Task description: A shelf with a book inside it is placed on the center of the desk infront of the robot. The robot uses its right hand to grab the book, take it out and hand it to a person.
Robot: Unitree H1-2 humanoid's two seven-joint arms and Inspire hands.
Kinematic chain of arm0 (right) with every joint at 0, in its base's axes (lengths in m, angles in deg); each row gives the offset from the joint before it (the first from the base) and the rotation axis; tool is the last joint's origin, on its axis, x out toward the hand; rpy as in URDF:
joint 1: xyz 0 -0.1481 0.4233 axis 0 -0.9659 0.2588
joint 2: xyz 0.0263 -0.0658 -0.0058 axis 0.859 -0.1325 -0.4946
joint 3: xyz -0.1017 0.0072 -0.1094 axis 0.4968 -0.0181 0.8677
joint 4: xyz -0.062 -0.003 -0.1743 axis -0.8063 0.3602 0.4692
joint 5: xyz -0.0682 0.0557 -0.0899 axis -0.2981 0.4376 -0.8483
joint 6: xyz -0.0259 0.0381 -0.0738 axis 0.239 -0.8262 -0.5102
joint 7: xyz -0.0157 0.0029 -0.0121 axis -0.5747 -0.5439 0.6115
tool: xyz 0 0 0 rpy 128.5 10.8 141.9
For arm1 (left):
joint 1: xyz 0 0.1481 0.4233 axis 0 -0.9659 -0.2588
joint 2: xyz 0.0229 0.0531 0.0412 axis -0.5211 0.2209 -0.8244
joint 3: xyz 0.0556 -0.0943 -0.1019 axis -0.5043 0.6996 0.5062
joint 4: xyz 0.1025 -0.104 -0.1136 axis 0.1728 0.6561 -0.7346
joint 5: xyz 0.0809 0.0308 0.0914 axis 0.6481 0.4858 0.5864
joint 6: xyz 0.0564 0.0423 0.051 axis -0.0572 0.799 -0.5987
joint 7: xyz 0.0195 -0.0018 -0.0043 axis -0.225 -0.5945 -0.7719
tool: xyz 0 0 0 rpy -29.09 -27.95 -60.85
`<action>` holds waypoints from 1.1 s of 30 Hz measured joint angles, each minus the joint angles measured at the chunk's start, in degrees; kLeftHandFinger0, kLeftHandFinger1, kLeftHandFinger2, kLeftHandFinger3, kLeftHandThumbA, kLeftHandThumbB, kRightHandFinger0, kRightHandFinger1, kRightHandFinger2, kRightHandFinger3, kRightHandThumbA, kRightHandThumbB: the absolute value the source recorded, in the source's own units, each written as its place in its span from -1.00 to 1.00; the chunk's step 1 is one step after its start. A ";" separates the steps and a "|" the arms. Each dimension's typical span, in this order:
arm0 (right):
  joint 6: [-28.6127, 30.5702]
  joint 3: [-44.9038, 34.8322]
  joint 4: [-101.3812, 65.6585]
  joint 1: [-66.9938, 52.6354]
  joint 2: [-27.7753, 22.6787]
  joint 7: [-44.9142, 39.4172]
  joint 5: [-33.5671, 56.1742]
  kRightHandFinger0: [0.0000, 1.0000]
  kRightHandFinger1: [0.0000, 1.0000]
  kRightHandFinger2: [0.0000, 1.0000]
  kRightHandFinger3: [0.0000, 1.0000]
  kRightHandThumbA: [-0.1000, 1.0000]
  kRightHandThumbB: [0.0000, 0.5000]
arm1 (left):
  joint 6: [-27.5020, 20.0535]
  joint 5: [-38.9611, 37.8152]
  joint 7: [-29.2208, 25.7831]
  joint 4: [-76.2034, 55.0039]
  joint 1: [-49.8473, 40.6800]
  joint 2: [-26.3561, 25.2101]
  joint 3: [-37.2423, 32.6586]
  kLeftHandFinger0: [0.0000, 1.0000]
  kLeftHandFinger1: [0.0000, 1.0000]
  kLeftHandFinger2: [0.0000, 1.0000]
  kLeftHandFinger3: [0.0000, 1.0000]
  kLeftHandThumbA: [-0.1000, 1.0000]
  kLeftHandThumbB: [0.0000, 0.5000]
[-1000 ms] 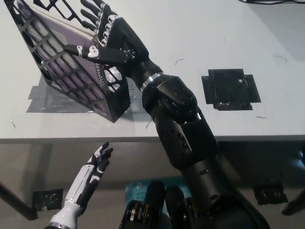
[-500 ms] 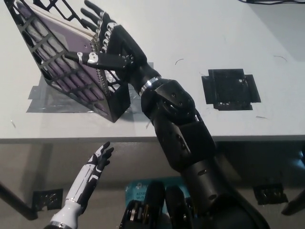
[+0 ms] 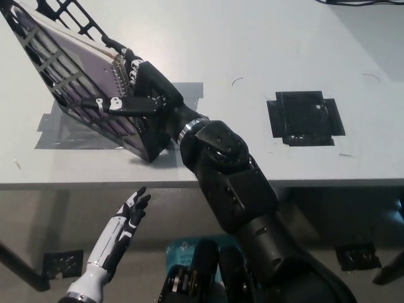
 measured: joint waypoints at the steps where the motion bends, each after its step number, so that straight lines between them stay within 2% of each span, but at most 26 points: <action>1: 0.09 0.04 0.16 0.03 -0.03 -0.17 -0.07 1.00 1.00 1.00 1.00 1.00 0.44 | 0.00 0.00 0.00 0.00 0.00 0.00 0.00 1.00 1.00 1.00 1.00 0.95 -0.01; 3: 0.34 0.11 0.48 0.08 -0.10 -0.49 -0.25 1.00 1.00 1.00 1.00 1.00 0.49 | 0.01 0.00 0.00 0.00 0.00 0.00 0.00 1.00 1.00 1.00 1.00 0.95 -0.05; 4: 0.42 0.15 0.61 0.11 -0.15 -0.63 -0.34 1.00 1.00 1.00 1.00 1.00 0.42 | 0.01 0.00 0.00 0.00 0.00 0.00 0.00 1.00 1.00 1.00 1.00 0.97 -0.11; 7: 0.75 0.33 1.07 0.25 -0.32 -0.78 -0.64 1.00 1.00 1.00 1.00 1.00 0.34 | 0.00 0.03 0.00 0.00 0.00 0.00 -0.02 1.00 1.00 1.00 1.00 0.96 -0.06; 9: 1.03 0.52 1.54 0.49 -0.50 -0.81 -0.90 1.00 1.00 1.00 1.00 1.00 0.31 | 0.01 0.02 0.00 0.00 0.00 0.00 -0.02 1.00 1.00 1.00 1.00 0.96 -0.10; 13: 1.49 1.18 2.24 1.00 -0.86 -0.81 -1.84 1.00 1.00 1.00 1.00 1.00 0.38 | 0.01 0.03 0.00 0.00 0.01 0.00 -0.03 1.00 1.00 0.99 1.00 0.99 -0.12; 16: 2.69 2.88 3.00 1.52 -1.37 -0.54 -3.98 1.00 1.00 1.00 1.00 1.00 0.33 | 0.02 0.16 0.00 0.00 0.06 0.00 -0.08 1.00 1.00 0.99 1.00 1.00 -0.11; 22: 4.83 5.56 4.57 2.55 -2.42 1.23 -8.28 1.00 1.00 1.00 1.00 1.00 0.44 | 0.01 0.25 0.01 0.00 0.09 0.00 -0.13 1.00 1.00 1.00 1.00 1.00 -0.13; 29: 6.46 6.22 5.48 3.56 -2.88 2.36 -11.12 1.00 1.00 1.00 1.00 1.00 0.40 | 0.01 0.24 0.04 0.00 0.09 0.00 -0.15 1.00 1.00 1.00 1.00 0.99 -0.16; 33: 7.04 6.08 5.72 4.33 -2.86 2.64 -11.73 1.00 1.00 1.00 1.00 1.00 0.49 | 0.01 0.18 0.20 0.00 0.08 0.00 -0.14 1.00 1.00 0.99 1.00 0.99 -0.18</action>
